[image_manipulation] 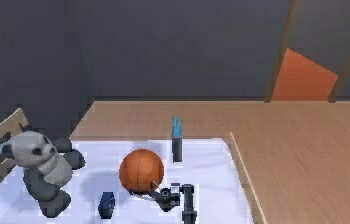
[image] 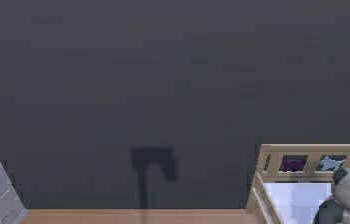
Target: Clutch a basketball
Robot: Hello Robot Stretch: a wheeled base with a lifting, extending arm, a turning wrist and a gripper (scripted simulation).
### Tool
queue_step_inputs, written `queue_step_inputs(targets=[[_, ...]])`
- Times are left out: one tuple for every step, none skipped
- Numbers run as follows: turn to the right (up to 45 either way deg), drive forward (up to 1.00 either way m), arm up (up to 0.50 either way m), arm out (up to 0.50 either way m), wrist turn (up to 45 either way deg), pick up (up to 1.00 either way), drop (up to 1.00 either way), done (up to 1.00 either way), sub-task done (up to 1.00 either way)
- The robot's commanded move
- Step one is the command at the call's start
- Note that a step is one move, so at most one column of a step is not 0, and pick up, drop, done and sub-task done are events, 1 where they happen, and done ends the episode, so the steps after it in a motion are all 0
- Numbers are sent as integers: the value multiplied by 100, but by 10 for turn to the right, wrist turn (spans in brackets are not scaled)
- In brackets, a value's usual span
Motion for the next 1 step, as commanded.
queue_step_inputs(targets=[[0,0,0,0,0,0,0,100,0]])
